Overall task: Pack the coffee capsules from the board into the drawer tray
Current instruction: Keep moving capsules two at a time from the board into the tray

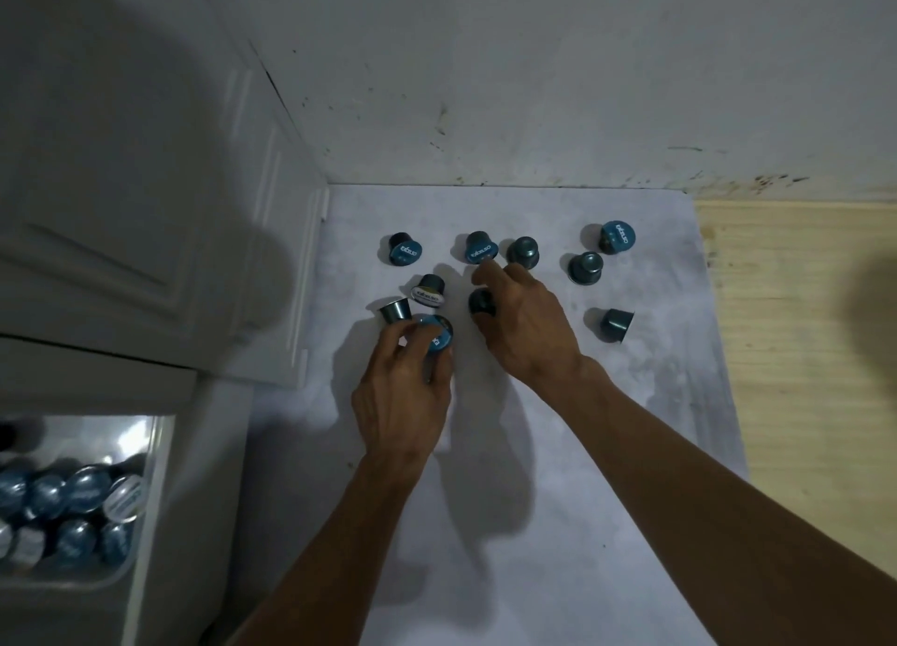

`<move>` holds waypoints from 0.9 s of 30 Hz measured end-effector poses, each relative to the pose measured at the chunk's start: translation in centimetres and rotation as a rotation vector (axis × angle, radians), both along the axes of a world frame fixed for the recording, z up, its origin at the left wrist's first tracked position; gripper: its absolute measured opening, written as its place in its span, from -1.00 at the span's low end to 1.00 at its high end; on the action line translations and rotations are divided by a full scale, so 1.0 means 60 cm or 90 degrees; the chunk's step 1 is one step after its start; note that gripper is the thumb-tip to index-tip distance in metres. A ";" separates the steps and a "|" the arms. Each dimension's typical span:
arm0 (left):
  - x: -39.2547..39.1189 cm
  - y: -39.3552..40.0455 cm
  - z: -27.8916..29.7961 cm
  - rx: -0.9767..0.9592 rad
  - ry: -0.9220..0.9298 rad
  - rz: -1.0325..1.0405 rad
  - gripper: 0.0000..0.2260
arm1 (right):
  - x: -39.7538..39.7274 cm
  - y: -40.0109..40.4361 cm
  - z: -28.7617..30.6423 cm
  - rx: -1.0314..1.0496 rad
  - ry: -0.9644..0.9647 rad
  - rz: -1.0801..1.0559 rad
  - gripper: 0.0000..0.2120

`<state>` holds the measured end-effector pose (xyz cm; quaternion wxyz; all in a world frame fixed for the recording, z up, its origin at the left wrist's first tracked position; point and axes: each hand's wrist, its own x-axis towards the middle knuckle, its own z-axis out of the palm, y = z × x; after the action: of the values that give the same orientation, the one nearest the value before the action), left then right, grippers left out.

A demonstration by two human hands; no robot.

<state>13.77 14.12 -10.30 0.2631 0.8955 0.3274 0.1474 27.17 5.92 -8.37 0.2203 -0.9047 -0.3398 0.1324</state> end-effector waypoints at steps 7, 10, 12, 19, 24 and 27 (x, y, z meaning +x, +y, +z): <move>-0.001 -0.002 -0.012 -0.013 -0.011 0.000 -0.75 | -0.014 -0.039 -0.012 0.025 0.010 0.039 -0.70; -0.001 -0.003 -0.013 -0.014 -0.020 0.002 -0.76 | -0.020 -0.044 -0.010 0.016 0.017 0.034 -0.63; -0.001 -0.004 -0.013 -0.014 -0.023 0.003 -0.75 | -0.024 -0.042 0.000 0.020 0.058 0.027 -0.54; -0.001 -0.001 -0.010 -0.031 -0.014 0.008 -0.76 | -0.050 -0.048 0.025 0.013 0.148 0.079 -0.45; -0.007 0.001 -0.006 -0.015 -0.010 0.013 -0.75 | -0.048 -0.026 0.012 -0.013 0.059 0.088 -0.67; -0.004 0.001 -0.010 -0.014 -0.011 0.020 -0.74 | -0.043 -0.018 0.013 -0.052 0.010 0.105 -0.79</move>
<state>13.55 14.16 -10.87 0.2734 0.8859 0.3410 0.1558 24.62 4.84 -7.56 0.1742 -0.8809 -0.4057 0.1707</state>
